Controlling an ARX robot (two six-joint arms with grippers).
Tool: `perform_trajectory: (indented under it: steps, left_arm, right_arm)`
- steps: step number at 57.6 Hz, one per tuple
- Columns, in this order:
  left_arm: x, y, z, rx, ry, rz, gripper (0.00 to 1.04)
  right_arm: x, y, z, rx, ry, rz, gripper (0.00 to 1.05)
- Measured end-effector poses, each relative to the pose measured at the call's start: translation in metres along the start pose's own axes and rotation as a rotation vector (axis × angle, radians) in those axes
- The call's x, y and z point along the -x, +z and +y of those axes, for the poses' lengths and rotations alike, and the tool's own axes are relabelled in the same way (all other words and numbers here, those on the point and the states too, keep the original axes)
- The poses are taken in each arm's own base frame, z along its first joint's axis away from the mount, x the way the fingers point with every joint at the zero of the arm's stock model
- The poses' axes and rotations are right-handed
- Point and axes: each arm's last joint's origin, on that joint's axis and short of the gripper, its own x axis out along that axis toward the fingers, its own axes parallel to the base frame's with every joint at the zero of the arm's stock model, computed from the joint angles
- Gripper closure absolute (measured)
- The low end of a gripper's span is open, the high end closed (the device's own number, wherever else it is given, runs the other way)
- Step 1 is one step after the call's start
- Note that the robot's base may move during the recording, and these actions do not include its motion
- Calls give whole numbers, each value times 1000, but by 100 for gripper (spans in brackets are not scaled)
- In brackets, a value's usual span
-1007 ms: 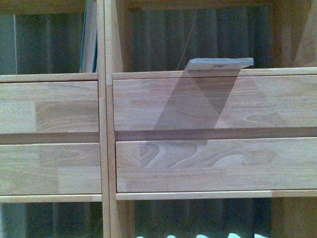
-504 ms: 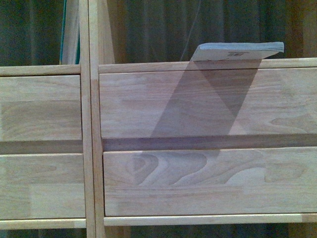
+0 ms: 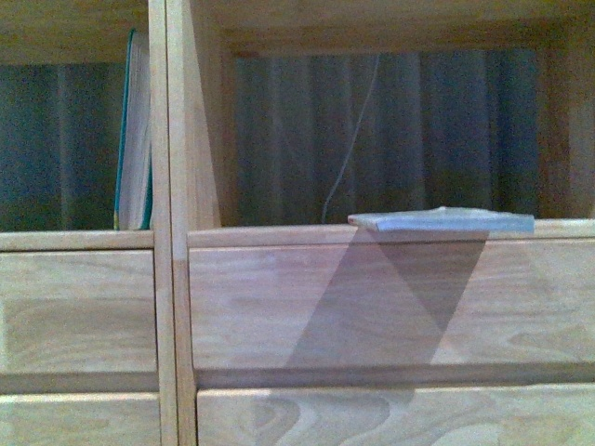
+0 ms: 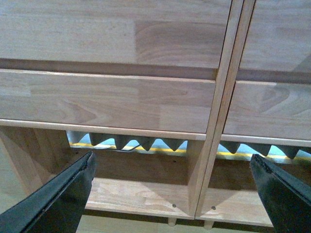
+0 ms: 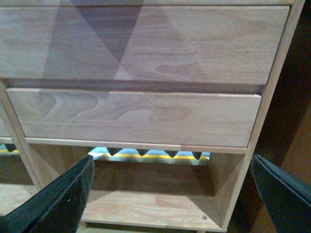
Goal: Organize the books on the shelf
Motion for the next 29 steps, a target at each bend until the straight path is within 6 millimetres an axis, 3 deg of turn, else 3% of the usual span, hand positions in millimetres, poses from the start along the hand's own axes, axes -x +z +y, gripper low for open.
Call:
perform_trajectory:
  steps: [9,16,20,29]
  left_arm:
    - [0,0,0,0,0,0,7]
    - [0,0,0,0,0,0,7]
    - [0,0,0,0,0,0,7]
    - [0,0,0,0,0,0,7]
  right_arm:
    - [0,0,0,0,-1,0,7]
    - [-4,7,0,-161,262,140,7]
    - [-11,26,3,-263,358,145,7]
    - [-46,96,22,-444,433,47,7]
